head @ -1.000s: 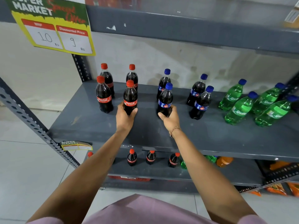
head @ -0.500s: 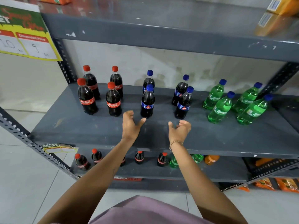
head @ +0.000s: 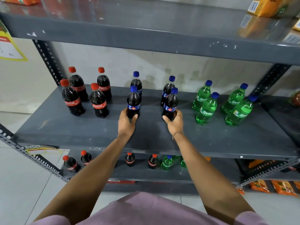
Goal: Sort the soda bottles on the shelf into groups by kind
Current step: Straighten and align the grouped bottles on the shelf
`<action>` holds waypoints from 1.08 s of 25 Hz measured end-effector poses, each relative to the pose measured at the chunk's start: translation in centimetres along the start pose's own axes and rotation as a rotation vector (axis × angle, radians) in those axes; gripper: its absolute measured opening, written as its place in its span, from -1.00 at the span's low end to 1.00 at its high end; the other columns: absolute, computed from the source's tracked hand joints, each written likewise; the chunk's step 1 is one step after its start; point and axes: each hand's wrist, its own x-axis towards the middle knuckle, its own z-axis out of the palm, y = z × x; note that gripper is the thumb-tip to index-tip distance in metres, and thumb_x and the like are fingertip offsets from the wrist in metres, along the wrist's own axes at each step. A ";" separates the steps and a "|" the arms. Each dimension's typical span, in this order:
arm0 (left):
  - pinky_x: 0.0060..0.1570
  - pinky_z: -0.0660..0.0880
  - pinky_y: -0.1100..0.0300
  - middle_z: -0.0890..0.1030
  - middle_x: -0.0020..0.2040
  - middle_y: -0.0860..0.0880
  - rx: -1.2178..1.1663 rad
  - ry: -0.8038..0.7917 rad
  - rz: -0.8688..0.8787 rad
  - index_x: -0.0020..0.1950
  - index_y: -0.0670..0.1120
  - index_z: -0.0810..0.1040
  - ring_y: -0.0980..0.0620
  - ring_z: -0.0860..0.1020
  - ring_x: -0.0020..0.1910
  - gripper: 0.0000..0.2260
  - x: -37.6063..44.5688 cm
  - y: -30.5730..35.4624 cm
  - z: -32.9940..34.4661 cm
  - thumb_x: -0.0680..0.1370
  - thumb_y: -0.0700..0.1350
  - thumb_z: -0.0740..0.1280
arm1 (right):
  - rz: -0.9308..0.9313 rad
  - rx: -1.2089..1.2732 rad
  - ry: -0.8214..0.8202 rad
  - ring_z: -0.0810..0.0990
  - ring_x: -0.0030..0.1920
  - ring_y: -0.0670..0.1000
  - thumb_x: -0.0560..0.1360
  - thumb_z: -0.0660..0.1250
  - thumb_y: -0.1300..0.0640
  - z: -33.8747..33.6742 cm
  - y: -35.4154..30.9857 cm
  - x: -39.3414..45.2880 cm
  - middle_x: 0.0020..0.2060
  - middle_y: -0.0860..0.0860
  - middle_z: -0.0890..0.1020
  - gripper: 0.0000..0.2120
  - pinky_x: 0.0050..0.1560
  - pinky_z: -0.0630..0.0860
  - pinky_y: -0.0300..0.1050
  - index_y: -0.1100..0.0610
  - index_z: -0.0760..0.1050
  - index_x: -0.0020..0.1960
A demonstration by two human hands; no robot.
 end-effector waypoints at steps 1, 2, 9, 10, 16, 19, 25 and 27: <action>0.11 0.34 0.20 0.50 0.26 -0.14 0.009 -0.004 -0.005 0.37 -0.18 0.30 -0.10 0.45 0.24 -0.57 0.0 0.1 0.0 0.55 -0.12 0.32 | -0.005 0.000 -0.013 0.46 0.23 0.12 0.38 0.43 0.26 0.0 0.1 0.0 0.23 0.18 0.46 -0.47 0.17 0.34 -0.18 0.24 0.30 0.28; 0.13 0.34 0.19 0.49 0.27 -0.15 0.014 -0.010 -0.009 0.37 -0.18 0.29 -0.10 0.45 0.24 -0.56 0.0 0.2 0.0 0.55 -0.12 0.32 | -0.011 -0.003 -0.028 0.45 0.23 0.11 0.38 0.43 0.25 0.0 0.1 0.0 0.24 0.17 0.46 -0.47 0.17 0.33 -0.19 0.23 0.30 0.28; 0.09 0.45 -0.01 0.40 -0.02 -0.10 -0.036 0.227 0.007 0.21 -0.25 0.33 -0.03 0.43 -0.06 -0.55 -2.0 0.4 0.8 0.46 -0.11 0.44 | -0.005 0.011 -0.123 0.38 0.31 0.08 0.35 0.47 0.19 -1.6 0.4 -0.7 0.34 0.14 0.35 -0.32 0.32 0.38 -0.02 0.25 0.22 0.36; 0.01 0.46 -0.04 0.44 -0.13 -0.08 -0.031 0.220 0.009 0.10 -0.21 0.38 -0.01 0.45 -0.16 -0.65 -2.6 0.5 1.4 0.47 -0.10 0.43 | 0.012 0.003 -0.105 0.39 0.30 0.08 0.36 0.47 0.19 -2.3 0.9 -0.9 0.32 0.14 0.36 -0.34 0.29 0.40 -0.02 0.26 0.23 0.34; 0.27 0.33 0.19 0.40 0.33 -0.13 -0.010 -0.179 0.060 0.39 -0.22 0.25 -0.01 0.39 0.29 -0.35 -4.4 3.3 8.0 0.42 -0.10 0.49 | 0.152 -0.071 0.338 0.42 0.15 0.24 0.29 0.50 0.27 -9.2 4.3 -1.0 0.00 0.16 0.35 -0.52 0.20 0.40 0.07 0.37 0.34 0.08; 0.41 0.22 0.07 0.26 0.45 -0.18 -0.018 -0.194 0.077 0.48 -0.23 0.09 -0.09 0.25 0.43 -0.20 -4.0 5.2 11.1 0.41 -0.13 0.50 | 0.157 -0.125 0.296 0.33 0.24 0.24 0.27 0.52 0.27 -11.8 4.6 0.6 0.17 0.29 0.36 -0.40 0.27 0.33 0.07 0.37 0.30 0.18; 0.29 0.32 0.06 0.42 0.31 -0.22 0.058 -0.048 0.129 0.40 -0.23 0.23 -0.16 0.38 0.31 -0.48 -3.9 5.5 12.9 0.52 -0.19 0.35 | 0.002 -0.186 0.103 0.48 0.13 0.24 0.28 0.51 0.27 -13.7 4.3 2.6 0.02 0.30 0.54 -0.63 0.18 0.42 0.18 0.35 0.48 0.01; 0.25 0.34 0.07 0.45 0.29 -0.22 0.062 -0.033 0.085 0.38 -0.23 0.26 -0.17 0.41 0.29 -0.53 -3.6 5.4 13.0 0.53 -0.19 0.33 | 0.029 -0.177 0.123 0.51 0.09 0.26 0.31 0.49 0.27 -13.8 4.2 3.1 0.01 0.30 0.56 -0.65 0.14 0.44 0.19 0.35 0.47 0.01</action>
